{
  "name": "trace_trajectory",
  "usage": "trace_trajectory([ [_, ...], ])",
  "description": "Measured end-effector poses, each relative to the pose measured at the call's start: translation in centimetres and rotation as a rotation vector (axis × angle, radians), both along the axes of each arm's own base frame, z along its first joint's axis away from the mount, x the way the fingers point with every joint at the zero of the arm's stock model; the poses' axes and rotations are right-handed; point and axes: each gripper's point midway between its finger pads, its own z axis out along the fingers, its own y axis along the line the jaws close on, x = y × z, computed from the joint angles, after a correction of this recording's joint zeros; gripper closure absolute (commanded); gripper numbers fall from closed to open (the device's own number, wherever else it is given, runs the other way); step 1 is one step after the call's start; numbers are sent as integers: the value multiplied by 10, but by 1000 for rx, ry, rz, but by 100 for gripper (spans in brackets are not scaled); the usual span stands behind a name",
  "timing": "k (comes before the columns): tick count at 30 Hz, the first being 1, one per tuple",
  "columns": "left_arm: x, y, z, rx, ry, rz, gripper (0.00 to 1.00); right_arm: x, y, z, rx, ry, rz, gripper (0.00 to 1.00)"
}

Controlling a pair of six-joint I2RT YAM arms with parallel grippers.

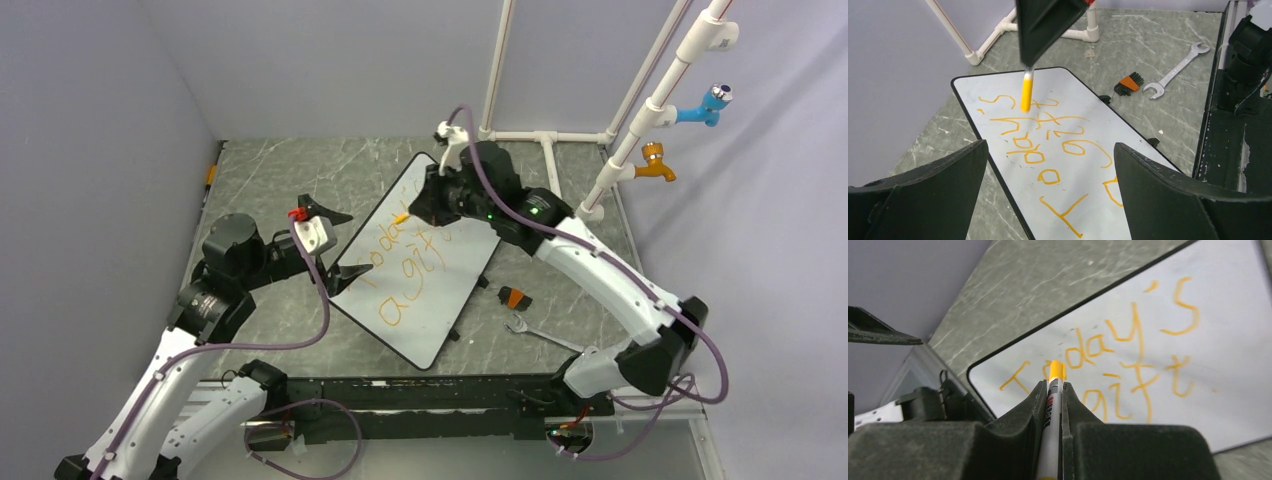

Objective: Write a sentence on the whiteboard
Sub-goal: Put down the whiteboard marker at the center of the board.

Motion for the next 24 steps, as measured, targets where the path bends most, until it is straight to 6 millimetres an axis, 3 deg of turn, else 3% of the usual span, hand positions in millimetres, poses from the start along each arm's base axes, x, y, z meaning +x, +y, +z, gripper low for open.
trace_trajectory([
  [4, 7, 1, -1, -1, 10, 30, 1, 6, -35, 15, -36, -68, -108, 100],
  [8, 22, 5, -3, -17, 42, 105, 1, 6, -66, 7, -115, -81, -199, 100],
  [13, 49, 14, -13, -29, 138, 240, 1, 0, -97, -30, -248, -31, -272, 100],
  [17, 74, 26, -18, -25, 216, 372, 1, -18, -119, -69, -351, 39, -279, 100],
  [24, 88, 49, -21, -36, 244, 503, 1, -47, -143, -123, -434, 160, -290, 100],
])
